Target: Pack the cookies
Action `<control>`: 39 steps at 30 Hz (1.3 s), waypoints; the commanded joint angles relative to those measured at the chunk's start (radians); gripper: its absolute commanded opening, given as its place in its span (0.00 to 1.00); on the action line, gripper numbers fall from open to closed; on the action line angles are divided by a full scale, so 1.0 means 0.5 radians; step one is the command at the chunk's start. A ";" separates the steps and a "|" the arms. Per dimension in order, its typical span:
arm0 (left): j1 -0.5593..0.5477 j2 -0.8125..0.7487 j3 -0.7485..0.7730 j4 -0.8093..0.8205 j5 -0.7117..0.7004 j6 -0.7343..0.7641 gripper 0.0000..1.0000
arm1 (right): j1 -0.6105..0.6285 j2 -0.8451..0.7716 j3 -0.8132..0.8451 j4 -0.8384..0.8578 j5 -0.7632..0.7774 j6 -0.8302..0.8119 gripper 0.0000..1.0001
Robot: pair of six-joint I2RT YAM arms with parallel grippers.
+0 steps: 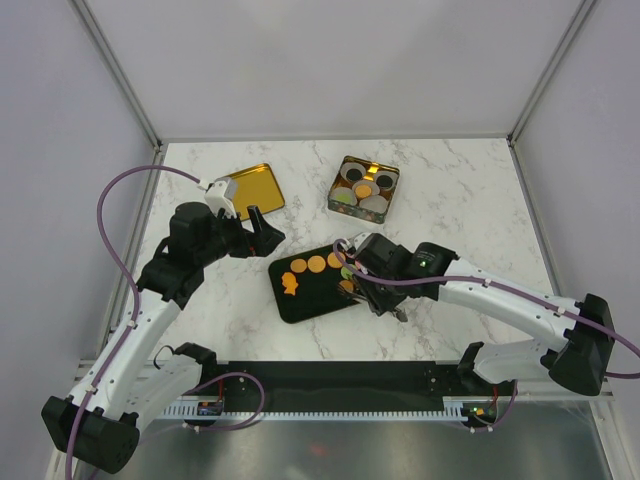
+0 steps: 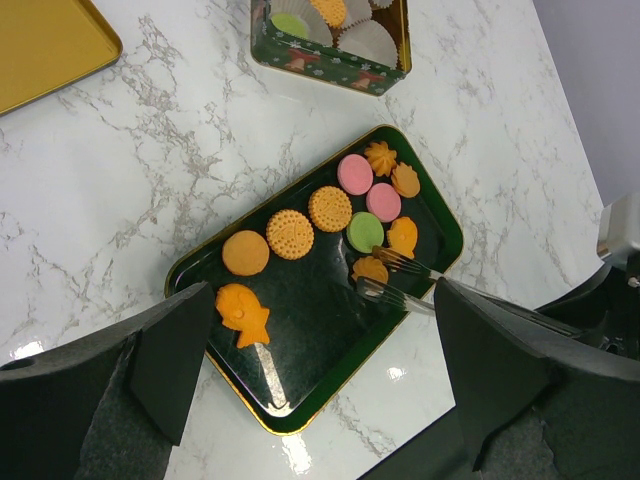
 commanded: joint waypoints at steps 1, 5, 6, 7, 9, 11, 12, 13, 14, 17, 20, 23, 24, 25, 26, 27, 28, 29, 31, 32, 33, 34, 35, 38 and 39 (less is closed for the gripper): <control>-0.009 -0.009 0.069 0.035 0.016 0.027 0.99 | 0.009 -0.052 0.160 -0.018 0.127 0.012 0.36; -0.009 -0.009 0.072 0.032 0.016 0.027 0.99 | 0.006 -0.061 0.248 -0.037 0.206 0.015 0.36; -0.009 -0.009 0.072 0.032 0.016 0.027 0.99 | 0.009 -0.055 0.261 -0.040 0.222 0.018 0.36; -0.009 -0.009 0.069 0.032 0.019 0.027 0.99 | 0.003 -0.052 0.276 -0.034 0.237 0.019 0.36; -0.009 -0.012 0.069 0.032 0.022 0.027 0.98 | -0.003 -0.025 0.331 -0.034 0.307 0.019 0.36; -0.009 -0.015 0.069 0.035 0.022 0.027 0.99 | -0.021 -0.006 0.396 -0.027 0.366 0.016 0.36; -0.012 -0.012 0.069 0.032 0.019 0.027 0.99 | -0.046 0.027 0.414 -0.015 0.406 0.015 0.36; -0.009 -0.015 0.072 0.032 0.019 0.027 0.99 | -0.067 0.037 0.430 0.000 0.418 0.003 0.36; -0.009 -0.012 0.069 0.032 0.019 0.027 0.99 | -0.089 0.049 0.460 0.015 0.425 0.000 0.36; -0.009 -0.018 0.069 0.032 0.019 0.027 0.99 | -0.163 0.086 0.460 0.089 0.348 -0.009 0.36; -0.009 -0.021 0.072 0.032 0.016 0.030 0.99 | -0.166 0.114 0.427 0.105 0.326 -0.012 0.36; -0.009 -0.021 0.072 0.035 0.016 0.030 0.99 | -0.169 0.077 0.390 0.101 0.345 -0.012 0.28; -0.009 -0.021 0.072 0.032 0.022 0.027 0.99 | -0.175 0.062 0.390 0.095 0.348 -0.009 0.29; -0.009 -0.021 0.072 0.035 0.025 0.027 0.98 | -0.178 0.055 0.390 0.086 0.360 -0.015 0.29; -0.009 -0.021 0.075 0.032 0.022 0.027 0.99 | -0.184 0.049 0.390 0.089 0.363 -0.015 0.29; -0.009 -0.024 0.072 0.032 0.025 0.027 0.99 | -0.187 0.040 0.390 0.089 0.366 -0.012 0.30; -0.009 -0.030 0.072 0.035 0.022 0.027 0.99 | -0.190 0.037 0.390 0.083 0.366 -0.015 0.30; -0.009 -0.030 0.069 0.032 0.016 0.027 0.99 | -0.196 0.037 0.393 0.083 0.366 -0.018 0.31; -0.009 -0.030 0.069 0.032 0.016 0.027 0.99 | -0.221 0.040 0.402 0.080 0.379 -0.037 0.31; -0.009 -0.027 0.069 0.035 0.013 0.027 0.99 | -0.236 0.043 0.423 0.083 0.382 -0.046 0.31; -0.009 -0.027 0.069 0.032 0.016 0.030 0.99 | -0.285 0.052 0.433 0.083 0.382 -0.055 0.32; -0.009 -0.027 0.072 0.035 0.019 0.027 0.99 | -0.310 0.061 0.451 0.086 0.388 -0.089 0.32; -0.009 -0.024 0.075 0.032 0.022 0.027 0.99 | -0.343 0.068 0.488 0.092 0.397 -0.101 0.32; -0.009 -0.021 0.072 0.032 0.025 0.024 0.99 | -0.484 0.129 0.564 0.138 0.477 -0.141 0.33; -0.009 -0.021 0.075 0.035 0.022 0.024 0.99 | -0.558 0.178 0.586 0.175 0.492 -0.144 0.33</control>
